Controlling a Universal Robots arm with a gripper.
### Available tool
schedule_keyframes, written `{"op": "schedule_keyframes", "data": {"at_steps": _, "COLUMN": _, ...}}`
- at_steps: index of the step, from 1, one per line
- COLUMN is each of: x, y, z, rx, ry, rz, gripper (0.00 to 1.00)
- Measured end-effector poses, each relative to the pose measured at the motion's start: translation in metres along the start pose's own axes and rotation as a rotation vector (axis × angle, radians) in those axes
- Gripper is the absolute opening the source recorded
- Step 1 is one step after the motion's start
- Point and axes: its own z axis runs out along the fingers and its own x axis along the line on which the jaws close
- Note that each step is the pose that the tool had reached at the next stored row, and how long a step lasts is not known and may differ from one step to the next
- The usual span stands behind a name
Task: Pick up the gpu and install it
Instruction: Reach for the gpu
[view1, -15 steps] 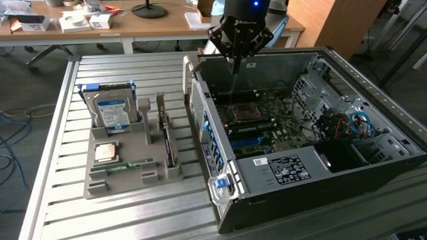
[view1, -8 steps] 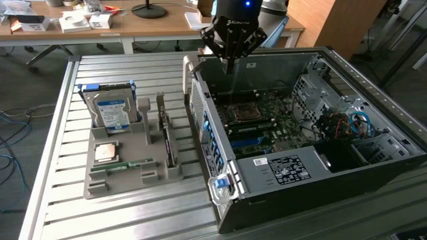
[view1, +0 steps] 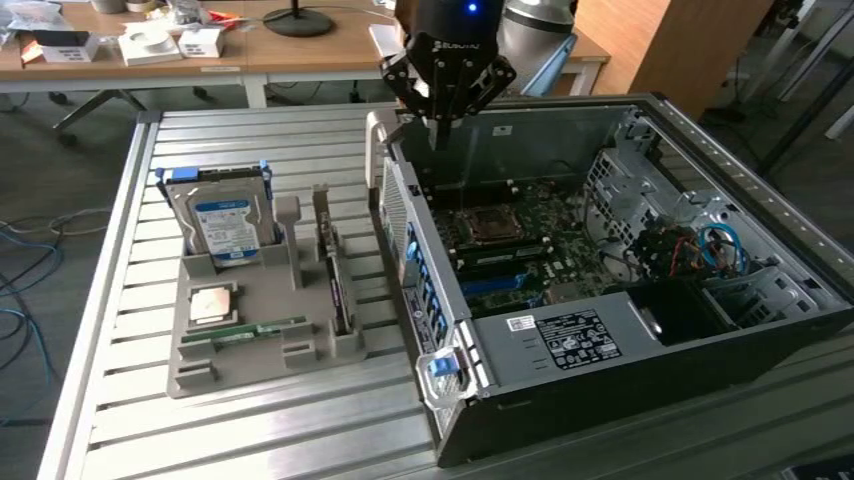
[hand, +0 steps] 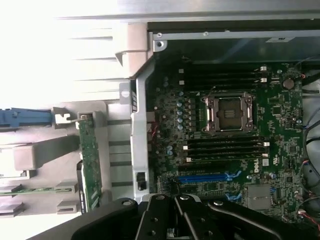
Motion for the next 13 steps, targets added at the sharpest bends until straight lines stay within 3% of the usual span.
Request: {"op": "schedule_keyframes", "data": {"at_steps": 13, "x": 0.028, "y": -0.0019, "z": 0.0008, "rx": 0.0, "ry": 0.0, "rz": 0.0, "gripper": 0.11}}
